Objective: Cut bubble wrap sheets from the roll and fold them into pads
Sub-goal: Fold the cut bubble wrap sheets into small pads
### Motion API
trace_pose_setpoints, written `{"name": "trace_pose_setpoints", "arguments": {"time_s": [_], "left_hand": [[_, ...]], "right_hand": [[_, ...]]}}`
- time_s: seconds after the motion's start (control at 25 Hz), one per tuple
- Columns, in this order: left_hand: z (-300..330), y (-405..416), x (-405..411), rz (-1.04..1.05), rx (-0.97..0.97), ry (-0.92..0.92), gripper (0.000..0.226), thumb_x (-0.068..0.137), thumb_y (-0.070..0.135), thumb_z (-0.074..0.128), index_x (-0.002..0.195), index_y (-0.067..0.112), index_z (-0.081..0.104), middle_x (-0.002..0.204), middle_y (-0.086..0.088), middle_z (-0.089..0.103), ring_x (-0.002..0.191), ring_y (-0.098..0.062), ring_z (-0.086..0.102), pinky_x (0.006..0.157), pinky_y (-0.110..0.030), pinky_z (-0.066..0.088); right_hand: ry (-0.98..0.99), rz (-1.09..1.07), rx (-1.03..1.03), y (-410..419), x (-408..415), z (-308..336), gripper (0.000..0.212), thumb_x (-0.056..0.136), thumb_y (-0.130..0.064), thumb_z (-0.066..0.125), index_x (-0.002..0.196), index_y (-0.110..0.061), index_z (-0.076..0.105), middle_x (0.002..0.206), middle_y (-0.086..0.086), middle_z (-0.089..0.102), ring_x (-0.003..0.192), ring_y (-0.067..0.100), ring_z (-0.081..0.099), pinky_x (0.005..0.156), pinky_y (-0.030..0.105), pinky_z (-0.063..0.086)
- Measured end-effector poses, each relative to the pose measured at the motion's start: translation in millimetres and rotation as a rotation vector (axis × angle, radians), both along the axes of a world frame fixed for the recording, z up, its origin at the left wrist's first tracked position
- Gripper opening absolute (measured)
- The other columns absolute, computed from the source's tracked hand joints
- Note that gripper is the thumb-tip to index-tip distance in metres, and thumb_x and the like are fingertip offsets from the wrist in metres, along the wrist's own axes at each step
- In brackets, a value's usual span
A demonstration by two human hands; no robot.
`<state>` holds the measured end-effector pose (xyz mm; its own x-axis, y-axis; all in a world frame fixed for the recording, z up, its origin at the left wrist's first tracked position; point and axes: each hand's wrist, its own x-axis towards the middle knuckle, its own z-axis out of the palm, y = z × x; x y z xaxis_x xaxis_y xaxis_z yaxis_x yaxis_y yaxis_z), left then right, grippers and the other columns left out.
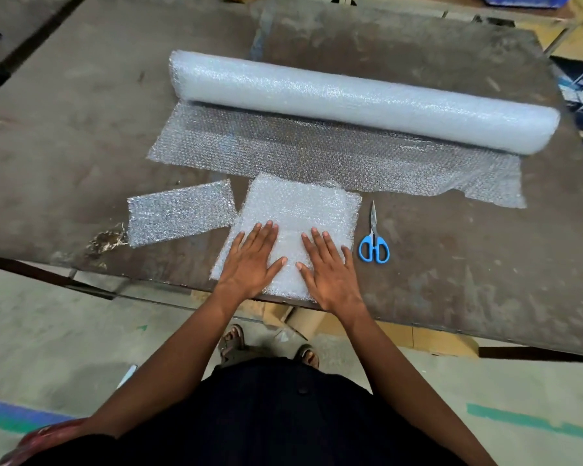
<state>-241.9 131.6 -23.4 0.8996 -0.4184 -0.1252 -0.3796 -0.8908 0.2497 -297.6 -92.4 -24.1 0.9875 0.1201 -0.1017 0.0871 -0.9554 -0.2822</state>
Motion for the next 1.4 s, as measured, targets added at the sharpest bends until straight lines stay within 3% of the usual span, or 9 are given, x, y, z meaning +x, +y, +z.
{"name": "trace_pose_setpoints", "arguments": {"time_s": [0.08,0.2,0.4,0.52,0.72,0.88,1.0,1.2,1.4], "left_hand": [[3.2,6.8,4.5,0.052,-0.024,-0.001,0.089,0.102,0.074,0.033,0.169,0.02,0.01,0.175,0.0,0.016,0.161,-0.02,0.011,0.128,-0.048,0.008],[15.1,11.8,20.5,0.049,-0.056,-0.009,0.094,0.086,0.084,0.054,0.159,0.027,0.038,0.139,-0.003,0.041,0.136,-0.024,0.039,0.116,-0.051,0.025],[24.5,15.5,49.4,0.062,-0.219,0.119,0.051,0.072,0.067,0.085,0.108,0.037,0.064,0.115,0.005,0.043,0.111,-0.012,0.041,0.103,-0.04,0.031],[26.4,24.7,54.9,0.046,-0.539,0.287,0.031,0.08,0.046,0.089,0.091,0.031,0.064,0.103,0.012,0.068,0.102,-0.006,0.063,0.1,-0.041,0.049],[40.7,27.8,53.8,0.211,-0.977,0.584,0.035,0.085,0.028,0.089,0.098,0.012,0.061,0.107,-0.008,0.078,0.107,-0.022,0.075,0.089,-0.034,0.054],[47.2,28.4,59.2,0.403,-1.261,0.693,0.027,0.084,0.022,0.086,0.099,0.019,0.064,0.104,-0.011,0.077,0.102,-0.026,0.075,0.09,-0.039,0.051],[50.0,33.9,62.5,0.544,-1.45,0.803,0.026,0.085,0.021,0.081,0.108,0.014,0.071,0.101,-0.01,0.078,0.098,-0.027,0.075,0.087,-0.048,0.061],[58.3,60.4,66.6,0.58,-1.188,0.918,0.062,0.074,0.06,0.087,0.118,0.02,0.071,0.13,-0.008,0.072,0.097,-0.024,0.066,0.071,-0.039,0.058],[59.1,88.1,59.0,0.631,-1.42,1.259,0.046,0.108,0.037,0.053,0.142,0.007,0.059,0.14,-0.022,0.064,0.126,-0.05,0.063,0.09,-0.065,0.058]], "right_hand": [[-0.026,-0.094,0.03,-10.4,-1.3,5.8,0.061,0.113,-0.056,0.027,0.17,-0.034,0.016,0.177,-0.007,0.016,0.164,0.015,0.011,0.126,0.056,0.015],[-0.133,-0.154,-0.066,-16.7,17.7,17.4,0.05,0.109,-0.048,0.049,0.154,-0.027,0.049,0.143,0.001,0.055,0.135,0.026,0.049,0.106,0.057,0.032],[0.0,-0.181,-0.043,-33.3,52.9,33.7,0.033,0.088,-0.055,0.077,0.112,-0.034,0.066,0.113,-0.002,0.062,0.114,0.025,0.059,0.099,0.05,0.03],[0.11,-0.186,0.059,-44.3,58.0,37.7,0.046,0.084,-0.056,0.083,0.119,-0.036,0.062,0.108,-0.005,0.061,0.11,0.022,0.06,0.098,0.048,0.029],[0.091,-0.094,0.161,-52.0,62.4,58.1,0.022,0.084,-0.05,0.085,0.092,-0.038,0.069,0.108,-0.008,0.06,0.107,0.013,0.056,0.101,0.044,0.032],[0.17,-0.153,0.753,-56.0,63.5,84.0,0.025,0.088,-0.031,0.088,0.094,-0.02,0.066,0.093,-0.005,0.076,0.084,0.016,0.073,0.079,0.025,0.054],[0.075,-0.367,1.115,-42.7,69.9,87.8,0.026,0.086,-0.02,0.089,0.103,-0.011,0.07,0.101,0.001,0.074,0.08,0.02,0.069,0.069,0.033,0.059],[0.154,-0.642,1.202,-21.1,95.4,76.6,0.042,0.09,-0.037,0.086,0.118,-0.008,0.071,0.09,0.001,0.078,0.079,0.025,0.056,0.058,0.028,0.043],[0.463,-0.693,1.414,-3.8,116.9,94.4,0.031,0.095,-0.036,0.08,0.115,-0.014,0.072,0.107,-0.003,0.076,0.055,0.006,0.057,0.047,0.021,0.044]]}}
